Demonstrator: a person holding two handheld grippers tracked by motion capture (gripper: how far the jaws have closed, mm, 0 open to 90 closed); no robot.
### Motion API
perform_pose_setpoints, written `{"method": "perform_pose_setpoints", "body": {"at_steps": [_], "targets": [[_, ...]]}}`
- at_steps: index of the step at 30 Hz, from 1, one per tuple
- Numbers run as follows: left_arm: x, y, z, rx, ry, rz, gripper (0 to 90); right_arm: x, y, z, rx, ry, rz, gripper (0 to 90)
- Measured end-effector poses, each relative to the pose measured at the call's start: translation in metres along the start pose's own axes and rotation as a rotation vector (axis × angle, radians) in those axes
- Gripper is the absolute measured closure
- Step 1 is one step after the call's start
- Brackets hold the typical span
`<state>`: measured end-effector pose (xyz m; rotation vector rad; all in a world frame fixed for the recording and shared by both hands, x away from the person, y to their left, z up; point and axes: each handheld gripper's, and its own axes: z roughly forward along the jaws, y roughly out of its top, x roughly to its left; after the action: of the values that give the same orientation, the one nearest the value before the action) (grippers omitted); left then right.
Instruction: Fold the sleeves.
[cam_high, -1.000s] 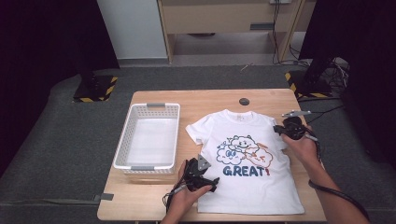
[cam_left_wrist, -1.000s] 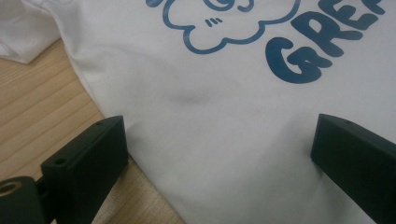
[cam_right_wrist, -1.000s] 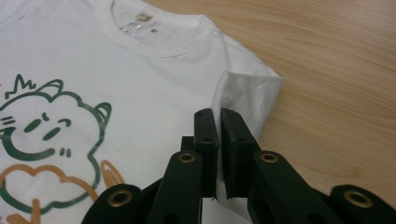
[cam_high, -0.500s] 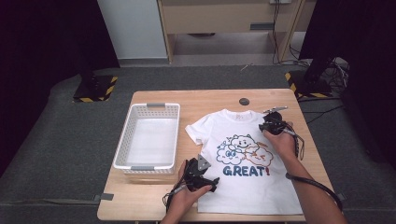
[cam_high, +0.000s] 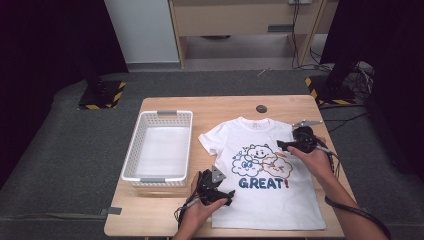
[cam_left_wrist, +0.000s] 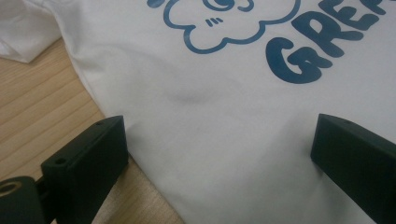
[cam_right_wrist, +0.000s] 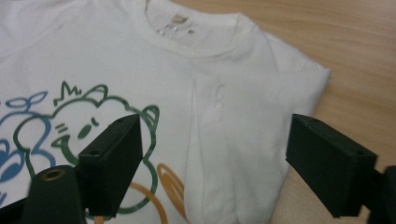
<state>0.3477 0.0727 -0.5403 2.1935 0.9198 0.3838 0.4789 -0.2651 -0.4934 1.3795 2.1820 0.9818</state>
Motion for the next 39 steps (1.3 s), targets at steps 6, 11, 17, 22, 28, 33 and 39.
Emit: {"method": "perform_pose_setpoints", "body": {"at_steps": [6, 11, 17, 22, 28, 33, 39], "targets": [[0.0, 0.0, 0.0, 0.0, 0.002, -0.003, 3.5, 0.014, -0.035, 0.015, -0.005, 0.029, -0.022, 8.2], [-0.001, 0.0, 0.0, 0.006, 0.002, -0.004, 1.6, 0.02, -0.044, 0.024, -0.005, 0.012, -0.073, 5.4], [-0.003, 0.003, -0.001, 0.039, -0.003, -0.001, 1.4, 0.021, -0.045, 0.024, -0.003, 0.005, -0.078, 5.3], [-0.003, 0.008, -0.003, 0.056, 0.018, 0.016, 3.1, 0.021, -0.045, 0.024, -0.003, 0.01, -0.08, 5.1], [-0.001, 0.017, -0.005, 0.051, 0.021, 0.01, 4.1, 0.018, -0.047, 0.022, -0.002, 0.022, -0.088, 5.1], [0.001, 0.029, -0.005, 0.038, 0.031, 0.008, 4.3, 0.016, -0.049, 0.02, -0.002, 0.02, -0.09, 5.1], [0.007, 0.045, -0.004, 0.034, 0.047, 0.014, 4.3, 0.013, -0.053, 0.015, -0.002, 0.02, -0.09, 5.1]]}}
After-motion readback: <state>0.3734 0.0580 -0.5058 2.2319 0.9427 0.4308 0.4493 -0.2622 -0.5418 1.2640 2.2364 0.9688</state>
